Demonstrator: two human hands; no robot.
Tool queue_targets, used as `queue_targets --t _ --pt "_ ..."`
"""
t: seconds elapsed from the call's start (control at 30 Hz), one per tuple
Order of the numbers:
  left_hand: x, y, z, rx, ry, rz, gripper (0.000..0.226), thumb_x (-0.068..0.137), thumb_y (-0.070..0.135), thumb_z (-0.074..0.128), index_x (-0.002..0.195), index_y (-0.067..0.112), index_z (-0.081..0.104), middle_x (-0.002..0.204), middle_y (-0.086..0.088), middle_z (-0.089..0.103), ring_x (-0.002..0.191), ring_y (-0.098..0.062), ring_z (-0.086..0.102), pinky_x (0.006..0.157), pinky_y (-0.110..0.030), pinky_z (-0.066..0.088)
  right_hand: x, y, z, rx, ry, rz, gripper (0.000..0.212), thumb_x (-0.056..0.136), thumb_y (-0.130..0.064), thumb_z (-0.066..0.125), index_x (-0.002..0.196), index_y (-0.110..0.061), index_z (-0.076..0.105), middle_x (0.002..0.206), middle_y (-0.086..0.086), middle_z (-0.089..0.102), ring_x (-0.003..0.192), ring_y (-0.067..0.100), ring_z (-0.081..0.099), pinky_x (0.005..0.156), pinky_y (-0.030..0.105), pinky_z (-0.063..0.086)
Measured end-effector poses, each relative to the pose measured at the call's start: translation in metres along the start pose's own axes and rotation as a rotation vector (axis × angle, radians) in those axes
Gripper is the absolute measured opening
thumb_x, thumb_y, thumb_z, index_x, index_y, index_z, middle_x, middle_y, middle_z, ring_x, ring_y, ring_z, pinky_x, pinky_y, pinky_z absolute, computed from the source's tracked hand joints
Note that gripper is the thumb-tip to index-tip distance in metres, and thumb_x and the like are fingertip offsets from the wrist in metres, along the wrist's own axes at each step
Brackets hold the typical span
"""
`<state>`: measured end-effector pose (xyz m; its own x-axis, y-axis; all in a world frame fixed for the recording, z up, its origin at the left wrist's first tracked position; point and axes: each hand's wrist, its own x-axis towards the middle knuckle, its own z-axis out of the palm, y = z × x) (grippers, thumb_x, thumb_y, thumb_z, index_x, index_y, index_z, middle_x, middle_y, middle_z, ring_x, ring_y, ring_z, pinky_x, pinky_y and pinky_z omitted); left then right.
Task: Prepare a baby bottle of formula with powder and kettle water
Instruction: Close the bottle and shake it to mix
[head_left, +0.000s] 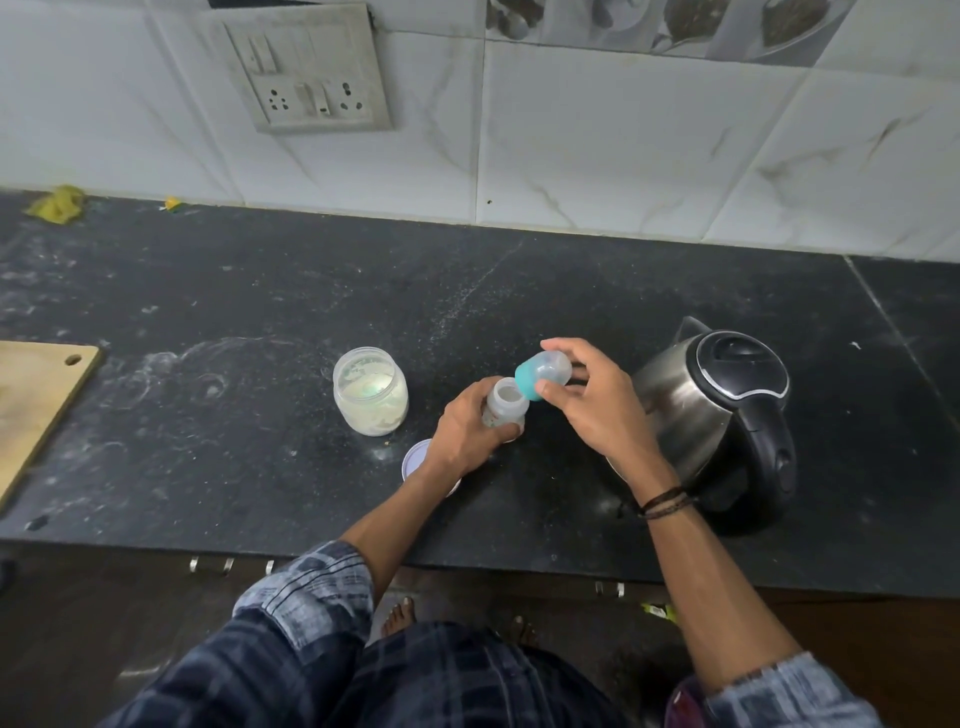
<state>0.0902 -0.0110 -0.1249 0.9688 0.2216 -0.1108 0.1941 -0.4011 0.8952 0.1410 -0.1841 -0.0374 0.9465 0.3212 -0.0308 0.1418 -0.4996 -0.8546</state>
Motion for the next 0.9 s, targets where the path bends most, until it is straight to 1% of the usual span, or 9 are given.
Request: queue_targets --t 0.13,0.23,0.37,0.47,0.57,0.67,0.73,0.9 --pt "0.000 -0.002 0.000 0.016 -0.013 0.004 0.063 0.077 0.026 0.083 0.133 0.027 0.055 0.124 0.006 0.063 0.110 -0.014 0.061 0.100 -0.041 0.052 0.000 -0.004 0.004 -0.041 -0.078 -0.015 0.047 0.088 -0.017 0.077 0.127 -0.038 0.064 0.123 -0.008 0.065 0.101 0.005 0.069 0.094 0.039 0.059" --pt "0.000 -0.001 0.001 0.016 -0.009 0.011 0.062 0.077 0.027 0.082 0.133 0.026 0.055 0.123 0.006 0.063 0.109 -0.014 0.061 0.099 -0.040 0.052 -0.001 -0.006 0.010 -0.080 -0.093 -0.038 0.048 0.087 -0.015 0.078 0.128 -0.037 0.064 0.123 -0.008 0.064 0.101 0.007 0.070 0.093 0.039 0.059" --pt "0.000 -0.001 0.001 0.005 -0.005 0.009 0.061 0.076 0.027 0.082 0.132 0.026 0.055 0.121 0.006 0.063 0.107 -0.013 0.061 0.096 -0.041 0.052 0.001 -0.010 0.015 -0.164 -0.119 -0.068 0.051 0.088 -0.013 0.078 0.132 -0.034 0.063 0.128 -0.006 0.061 0.107 0.011 0.067 0.093 0.038 0.060" --pt "0.000 -0.001 0.001 0.000 -0.002 0.004 0.060 0.075 0.027 0.082 0.130 0.027 0.056 0.118 0.007 0.063 0.105 -0.013 0.061 0.095 -0.042 0.052 0.002 -0.014 0.017 -0.230 -0.138 -0.072 0.051 0.089 -0.016 0.078 0.133 -0.036 0.062 0.128 -0.007 0.060 0.104 0.012 0.068 0.093 0.038 0.060" --pt "0.000 -0.001 0.001 0.000 -0.005 -0.004 0.060 0.075 0.028 0.082 0.129 0.028 0.055 0.118 0.007 0.063 0.105 -0.013 0.061 0.095 -0.042 0.052 0.004 -0.019 0.018 -0.301 -0.156 -0.071 0.052 0.090 -0.019 0.077 0.136 -0.035 0.061 0.127 -0.007 0.058 0.108 0.016 0.067 0.095 0.039 0.058" --pt "0.001 -0.002 0.000 0.005 -0.022 0.000 0.059 0.077 0.027 0.081 0.129 0.028 0.055 0.121 0.006 0.061 0.107 -0.013 0.060 0.096 -0.042 0.052 0.006 -0.023 0.019 -0.356 -0.157 -0.087 0.053 0.089 -0.023 0.078 0.138 -0.034 0.060 0.127 -0.007 0.058 0.107 0.017 0.065 0.095 0.040 0.057" --pt "0.001 -0.002 0.000 0.006 -0.019 -0.006 0.060 0.076 0.028 0.082 0.129 0.028 0.055 0.122 0.006 0.062 0.108 -0.013 0.060 0.096 -0.042 0.052 0.007 -0.023 0.020 -0.366 -0.148 -0.100 0.053 0.088 -0.024 0.078 0.137 -0.035 0.061 0.123 -0.007 0.059 0.105 0.016 0.064 0.094 0.040 0.056" --pt "0.002 -0.004 0.001 0.005 -0.017 -0.013 0.062 0.074 0.030 0.082 0.129 0.028 0.055 0.121 0.007 0.063 0.108 -0.012 0.061 0.096 -0.042 0.052 0.008 -0.021 0.025 -0.369 -0.130 -0.102 0.056 0.085 -0.025 0.079 0.137 -0.034 0.060 0.121 -0.007 0.060 0.109 0.016 0.062 0.094 0.043 0.056"
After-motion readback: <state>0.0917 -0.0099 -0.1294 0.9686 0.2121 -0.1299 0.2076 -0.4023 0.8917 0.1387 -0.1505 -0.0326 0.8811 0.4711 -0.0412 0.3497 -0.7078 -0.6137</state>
